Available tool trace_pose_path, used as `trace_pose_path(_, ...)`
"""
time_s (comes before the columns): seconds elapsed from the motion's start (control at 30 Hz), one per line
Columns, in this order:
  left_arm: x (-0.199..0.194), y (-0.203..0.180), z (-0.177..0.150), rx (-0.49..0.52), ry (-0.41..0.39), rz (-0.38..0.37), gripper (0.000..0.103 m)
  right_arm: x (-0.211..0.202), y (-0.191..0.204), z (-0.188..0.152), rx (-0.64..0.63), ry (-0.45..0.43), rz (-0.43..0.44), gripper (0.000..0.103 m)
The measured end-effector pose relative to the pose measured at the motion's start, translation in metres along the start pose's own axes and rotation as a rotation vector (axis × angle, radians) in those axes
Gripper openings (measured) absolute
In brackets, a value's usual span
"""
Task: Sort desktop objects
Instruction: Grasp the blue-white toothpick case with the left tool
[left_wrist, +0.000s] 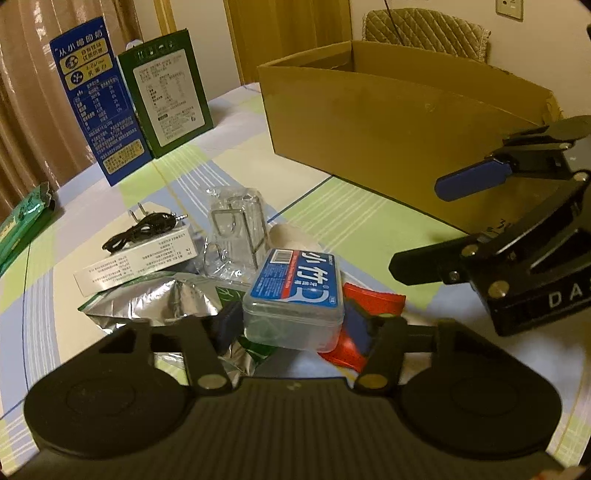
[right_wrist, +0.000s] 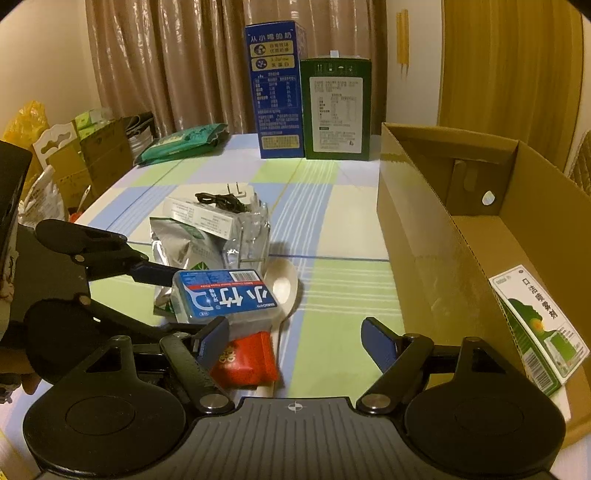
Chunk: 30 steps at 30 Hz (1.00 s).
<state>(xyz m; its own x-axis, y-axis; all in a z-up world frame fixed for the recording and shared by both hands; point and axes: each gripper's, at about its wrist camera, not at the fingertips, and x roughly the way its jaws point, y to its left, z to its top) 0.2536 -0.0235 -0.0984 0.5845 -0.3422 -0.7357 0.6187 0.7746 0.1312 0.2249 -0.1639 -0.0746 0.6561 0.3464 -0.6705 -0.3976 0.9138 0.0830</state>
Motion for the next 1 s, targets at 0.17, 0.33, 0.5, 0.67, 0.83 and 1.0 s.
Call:
trace_pose_path(0.17,-0.009,0.002,0.000,-0.030,-0.006,-0.008,0.052,0.001,0.002,-0.001,-0.006,0.001,0.001,0.077)
trace_pose_path(0.33,-0.029,0.004,-0.008,-0.066,-0.011,0.009,0.052,0.005,0.006,-0.003,-0.021,0.013,0.017,0.077)
trace_pose_path(0.5,-0.058,-0.006,-0.029,-0.081,-0.025,0.039,0.052,0.010,0.013,-0.011,-0.041,0.035,0.043,0.077)
trace_pose_path(0.67,-0.076,-0.002,-0.058,-0.184,-0.013,0.100,0.052,0.019,0.022,-0.019,-0.051,0.073,0.070,0.077)
trace_pose_path(0.83,-0.080,0.013,-0.083,-0.337,0.053,0.154,0.052,0.033,0.039,-0.023,-0.109,0.106,0.118,0.077)
trace_pose_path(1.0,-0.076,0.022,-0.092,-0.371,0.092,0.159,0.052,0.045,0.050,-0.025,-0.166,0.103,0.093,0.077)
